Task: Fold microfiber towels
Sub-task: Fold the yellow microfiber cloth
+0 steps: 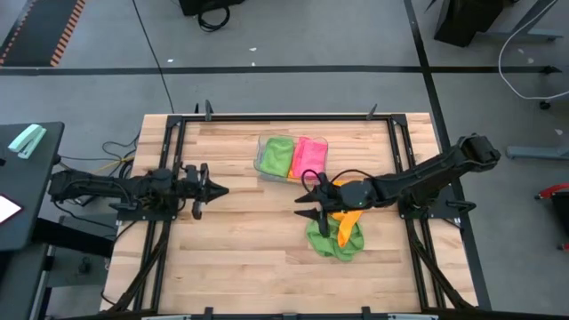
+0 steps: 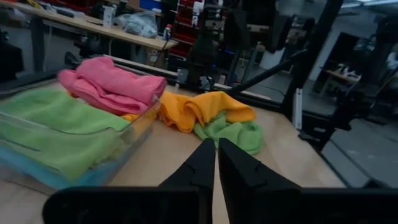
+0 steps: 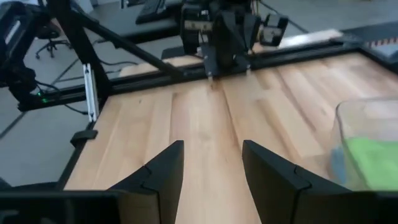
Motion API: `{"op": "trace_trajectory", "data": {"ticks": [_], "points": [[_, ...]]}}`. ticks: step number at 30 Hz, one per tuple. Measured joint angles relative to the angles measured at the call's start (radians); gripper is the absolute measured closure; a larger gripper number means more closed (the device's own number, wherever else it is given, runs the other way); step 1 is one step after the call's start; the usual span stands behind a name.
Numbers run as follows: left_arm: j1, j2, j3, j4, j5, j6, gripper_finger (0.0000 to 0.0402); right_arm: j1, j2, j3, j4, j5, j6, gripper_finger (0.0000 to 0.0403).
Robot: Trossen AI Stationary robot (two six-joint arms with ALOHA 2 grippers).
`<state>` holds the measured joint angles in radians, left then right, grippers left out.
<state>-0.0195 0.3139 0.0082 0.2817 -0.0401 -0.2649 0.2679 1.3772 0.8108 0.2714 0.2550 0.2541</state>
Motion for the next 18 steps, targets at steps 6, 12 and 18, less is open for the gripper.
{"op": "trace_trajectory", "data": {"ticks": [6, 12, 18], "points": [[-0.021, 0.000, 0.000, 0.001, 0.000, -0.046, 0.0379, 0.031, 0.047, 0.000, -0.038, 0.036, 0.102, 0.0231], [-0.025, 0.000, 0.000, 0.000, 0.000, -0.091, 0.0384, 0.074, 0.086, 0.000, -0.142, 0.030, 0.224, 0.0230], [-0.025, 0.000, 0.000, -0.007, -0.001, -0.124, 0.0373, 0.127, 0.082, 0.000, -0.309, 0.114, 0.280, 0.0230]]}}
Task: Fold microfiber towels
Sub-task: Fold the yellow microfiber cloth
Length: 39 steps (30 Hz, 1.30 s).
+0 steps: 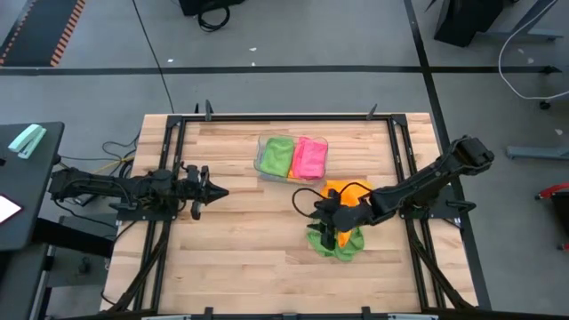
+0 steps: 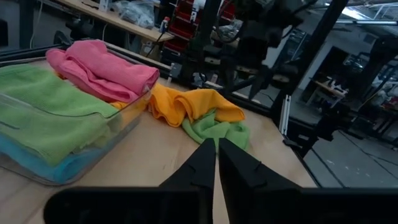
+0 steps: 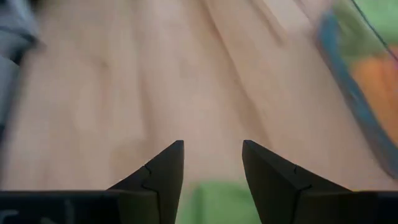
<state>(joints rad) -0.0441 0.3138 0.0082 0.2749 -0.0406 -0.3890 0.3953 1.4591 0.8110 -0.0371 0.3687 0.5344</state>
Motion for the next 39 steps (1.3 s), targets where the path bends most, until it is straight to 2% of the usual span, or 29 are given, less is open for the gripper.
{"op": "trace_trajectory", "data": {"ticks": [7, 12, 16, 20, 26, 34, 39], "points": [[0.000, 0.000, 0.000, 0.000, 0.000, -0.017, 0.0371, 0.001, -0.001, 0.121, -0.499, 0.132, 0.106, 0.0230], [0.002, 0.000, 0.000, 0.030, -0.013, 0.066, 0.0379, -0.025, -0.001, 0.148, -0.659, 0.098, 0.155, 0.0230], [0.002, 0.000, 0.000, 0.104, -0.035, 0.146, 0.0383, -0.070, -0.001, 0.130, -0.728, -0.017, 0.186, 0.0230], [0.000, 0.000, 0.000, 0.115, -0.034, 0.174, 0.0380, -0.112, -0.001, 0.127, -0.787, -0.067, 0.207, 0.0230], [0.002, 0.000, 0.000, 0.094, -0.034, 0.221, 0.0375, -0.133, -0.001, 0.127, -0.772, -0.118, 0.201, 0.0240], [0.002, 0.000, 0.000, 0.094, -0.037, 0.271, 0.0389, -0.124, -0.001, 0.127, -0.777, -0.212, 0.254, 0.0291], [0.002, 0.000, 0.000, 0.095, -0.037, 0.248, 0.0382, -0.123, 0.000, 0.127, -0.777, -0.270, 0.262, 0.0352]]}}
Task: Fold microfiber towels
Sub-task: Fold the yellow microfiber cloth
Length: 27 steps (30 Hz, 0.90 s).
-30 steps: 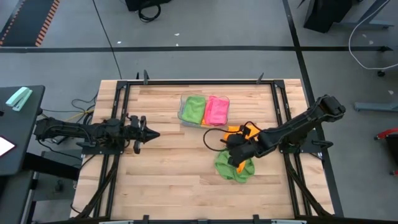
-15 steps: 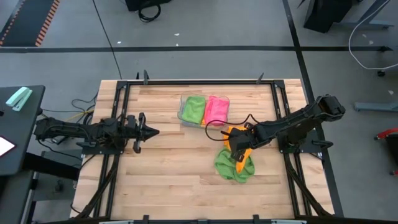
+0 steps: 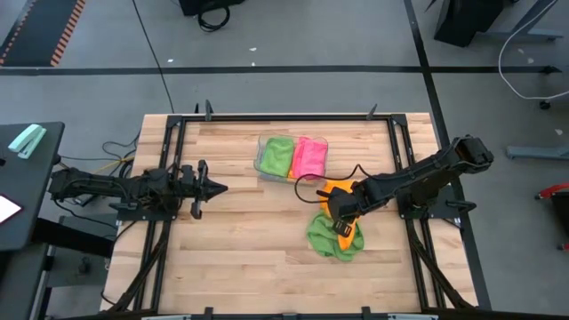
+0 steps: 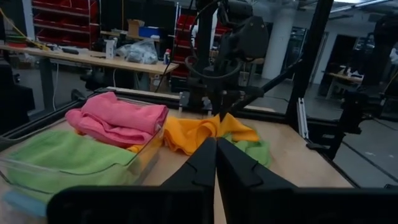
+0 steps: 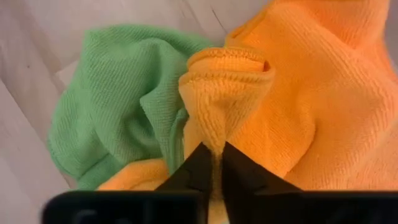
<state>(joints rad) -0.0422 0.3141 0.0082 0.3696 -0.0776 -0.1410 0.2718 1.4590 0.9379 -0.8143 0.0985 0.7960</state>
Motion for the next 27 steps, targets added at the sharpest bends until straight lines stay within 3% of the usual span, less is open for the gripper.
{"op": "trace_trajectory", "data": {"ticks": [4, 9, 15, 27], "points": [[0.000, 0.000, 0.000, 0.012, 0.000, -0.004, 0.0373, 0.000, 0.000, 0.000, 0.000, -0.032, -0.009, 0.0393], [0.000, 0.000, 0.000, 0.012, 0.000, -0.056, 0.0378, 0.000, -0.005, 0.005, -0.007, -0.050, -0.031, 0.0394], [0.000, 0.000, 0.000, -0.004, -0.003, -0.060, 0.0388, 0.003, -0.006, 0.108, -0.003, -0.048, -0.061, 0.0396], [0.000, 0.000, 0.000, -0.048, -0.008, -0.078, 0.0378, 0.058, -0.006, 0.345, 0.008, 0.090, -0.238, 0.0397]]}}
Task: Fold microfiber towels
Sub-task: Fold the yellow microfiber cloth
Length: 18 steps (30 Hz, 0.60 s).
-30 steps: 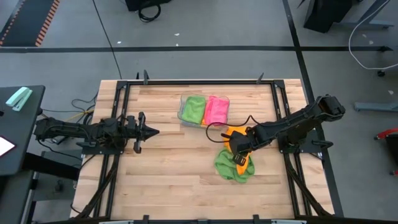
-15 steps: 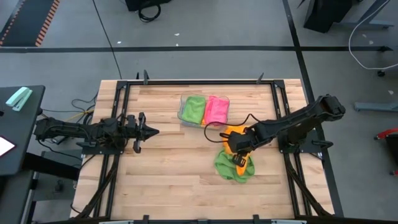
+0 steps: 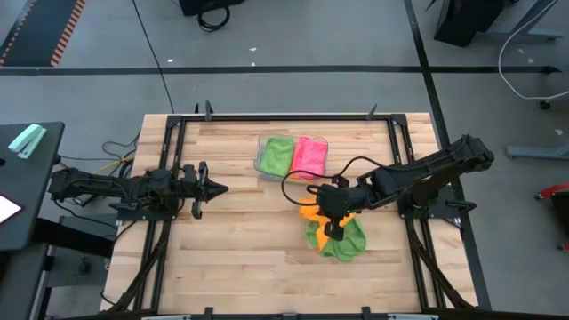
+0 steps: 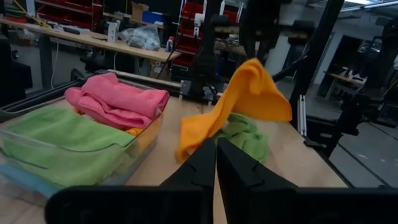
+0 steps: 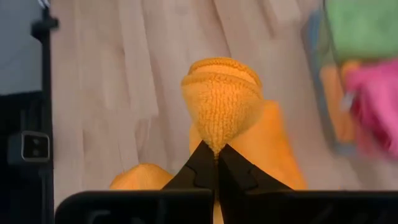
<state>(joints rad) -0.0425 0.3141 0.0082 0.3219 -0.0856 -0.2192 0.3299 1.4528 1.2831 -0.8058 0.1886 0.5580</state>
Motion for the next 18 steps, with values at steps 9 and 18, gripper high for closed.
{"op": "trace_trajectory", "data": {"ticks": [9, 18], "points": [[0.000, 0.000, 0.000, 0.002, 0.000, 0.006, 0.0388, 0.000, -0.002, 0.094, 0.151, 0.083, -0.175, 0.0397], [0.000, 0.000, 0.000, 0.025, 0.000, 0.006, 0.0368, -0.022, -0.002, 0.104, 0.390, 0.057, -0.348, 0.0398]]}}
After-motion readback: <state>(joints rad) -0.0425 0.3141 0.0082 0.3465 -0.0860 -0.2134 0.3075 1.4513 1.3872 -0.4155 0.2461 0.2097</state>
